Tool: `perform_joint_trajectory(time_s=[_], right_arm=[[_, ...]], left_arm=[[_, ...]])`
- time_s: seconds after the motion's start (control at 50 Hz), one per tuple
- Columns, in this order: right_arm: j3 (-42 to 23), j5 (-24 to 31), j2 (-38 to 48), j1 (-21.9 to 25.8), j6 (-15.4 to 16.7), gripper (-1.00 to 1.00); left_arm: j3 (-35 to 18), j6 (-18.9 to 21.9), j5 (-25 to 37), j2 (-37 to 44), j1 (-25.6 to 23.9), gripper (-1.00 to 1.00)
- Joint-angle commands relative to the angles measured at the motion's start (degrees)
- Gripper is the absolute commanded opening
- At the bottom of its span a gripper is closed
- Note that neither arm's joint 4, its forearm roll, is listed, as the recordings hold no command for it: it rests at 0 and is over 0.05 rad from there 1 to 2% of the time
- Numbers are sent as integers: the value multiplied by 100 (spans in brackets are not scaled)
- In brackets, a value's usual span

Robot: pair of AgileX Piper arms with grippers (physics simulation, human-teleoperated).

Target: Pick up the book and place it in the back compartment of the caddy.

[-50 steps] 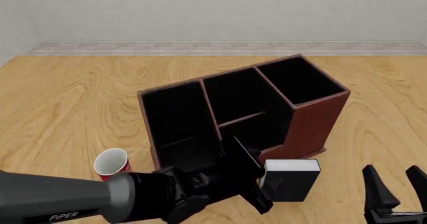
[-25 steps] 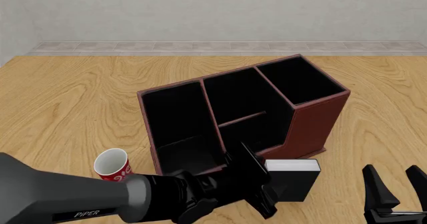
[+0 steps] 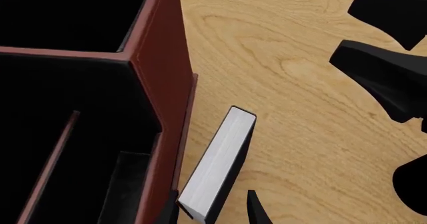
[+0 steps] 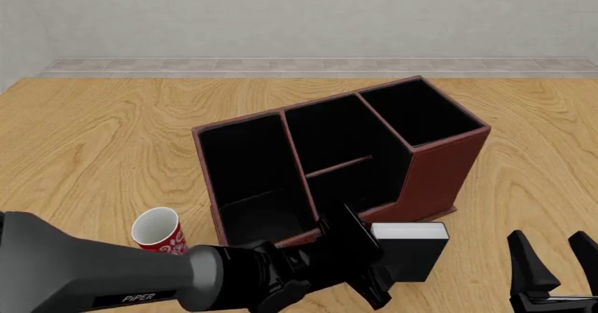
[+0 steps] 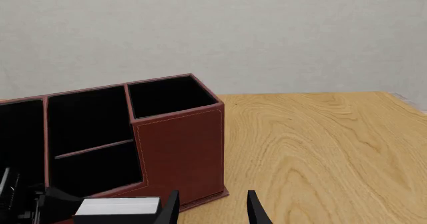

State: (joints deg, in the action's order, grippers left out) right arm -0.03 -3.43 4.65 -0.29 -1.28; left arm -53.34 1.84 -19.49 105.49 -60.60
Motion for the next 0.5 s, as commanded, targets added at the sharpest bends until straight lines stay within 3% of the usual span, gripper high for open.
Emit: perform_joint_trajectory(time_s=[0.02, 0.22, 0.24, 0.5], right_arm=[[0, 37, -50, 1, 17, 100], [1, -46, 52, -1, -9, 100], [0, -24, 15, 1, 12, 100], [-1, 8, -16, 0, 11, 100]], left_arm=[[4, 48, -14, 30, -25, 100], [83, 168, -83, -72, -117, 100], [96, 205, -91, -72, -158, -100], [125, 210, -65, -166, -202, -100]])
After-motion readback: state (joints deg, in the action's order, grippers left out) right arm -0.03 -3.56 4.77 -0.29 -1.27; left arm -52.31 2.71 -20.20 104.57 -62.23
